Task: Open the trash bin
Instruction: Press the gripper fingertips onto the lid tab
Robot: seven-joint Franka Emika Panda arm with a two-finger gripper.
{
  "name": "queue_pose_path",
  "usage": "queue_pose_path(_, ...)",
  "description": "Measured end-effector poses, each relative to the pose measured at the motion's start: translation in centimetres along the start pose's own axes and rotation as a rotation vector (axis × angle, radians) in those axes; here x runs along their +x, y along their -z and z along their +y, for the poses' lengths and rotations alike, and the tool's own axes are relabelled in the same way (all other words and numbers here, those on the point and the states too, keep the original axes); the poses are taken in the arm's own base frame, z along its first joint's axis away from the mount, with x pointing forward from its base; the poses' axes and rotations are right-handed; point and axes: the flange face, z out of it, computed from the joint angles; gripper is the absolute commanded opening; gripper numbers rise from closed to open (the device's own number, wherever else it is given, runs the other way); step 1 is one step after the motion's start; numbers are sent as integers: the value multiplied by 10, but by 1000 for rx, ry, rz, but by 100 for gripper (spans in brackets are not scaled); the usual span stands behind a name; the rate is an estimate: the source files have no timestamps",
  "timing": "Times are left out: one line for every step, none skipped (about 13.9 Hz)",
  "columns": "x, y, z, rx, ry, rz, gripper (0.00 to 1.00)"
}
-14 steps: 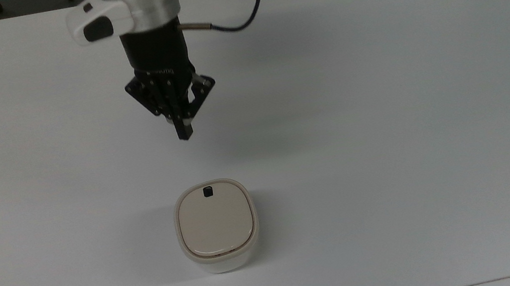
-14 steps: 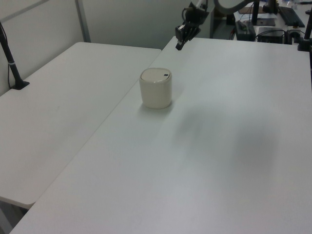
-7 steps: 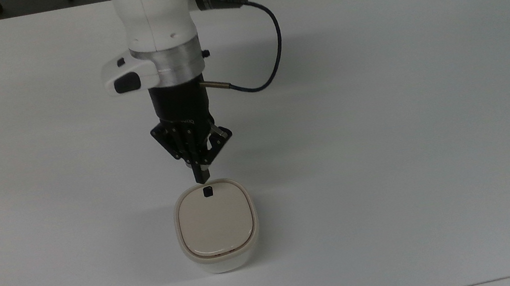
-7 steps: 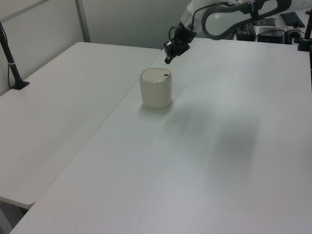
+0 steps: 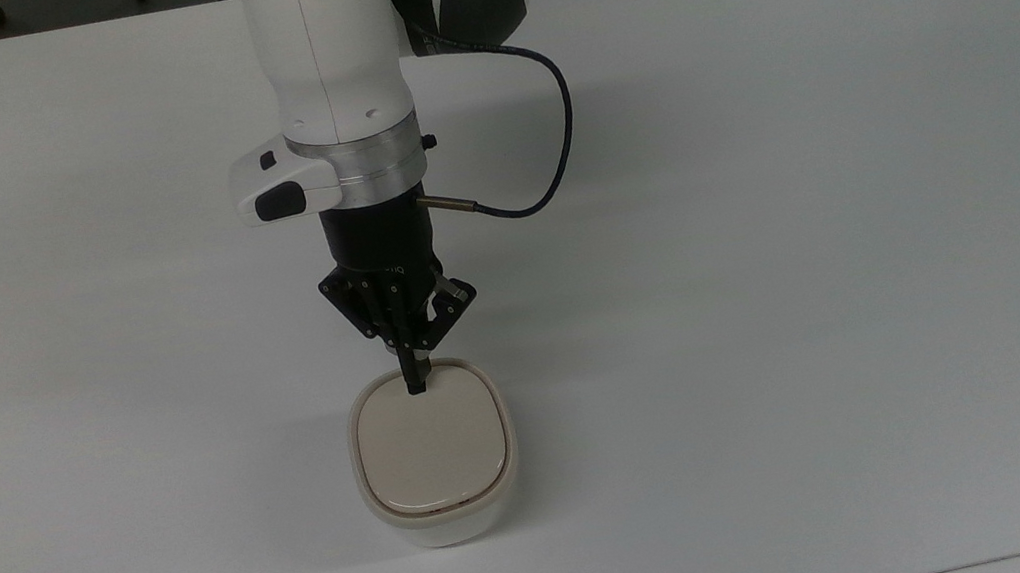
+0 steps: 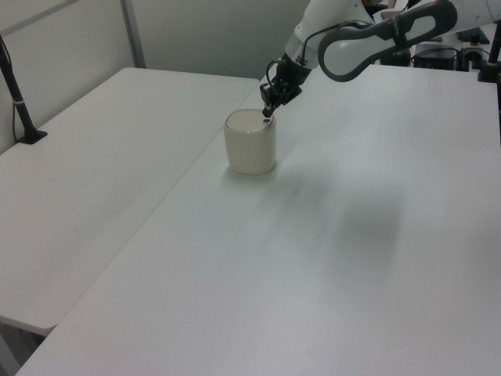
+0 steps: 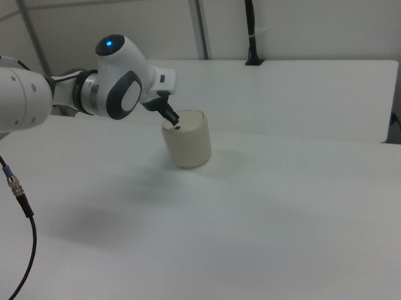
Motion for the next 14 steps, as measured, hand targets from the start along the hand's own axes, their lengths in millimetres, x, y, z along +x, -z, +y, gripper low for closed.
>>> queue_pose_path(0,-1,1,-1,-3,2,0)
queue_pose_path(0,-3,2,-2,-6,1,0)
queue_pose_path(0,-5,3,-5,-8,0,0)
queue_pose_path(0,-6,4,-8,-8,-1,0)
queue_pose_path(0,-8,5,-13,-4,-1,0)
queue_pose_path(-1,-11,6,-22,2,0,0)
queue_pose_path(-2,-11,5,-29,13,3,0)
queue_pose_path(-2,-11,5,-39,32,9,0)
queue_pose_path(-2,-11,4,-45,43,11,0)
queue_pose_path(-3,-11,4,-48,48,13,0)
queue_pose_path(-3,-11,4,-49,50,14,0)
queue_pose_path(-3,-11,4,-50,51,14,0)
queue_pose_path(-3,-12,4,-51,51,13,0)
queue_pose_path(-3,-12,4,-51,52,13,0)
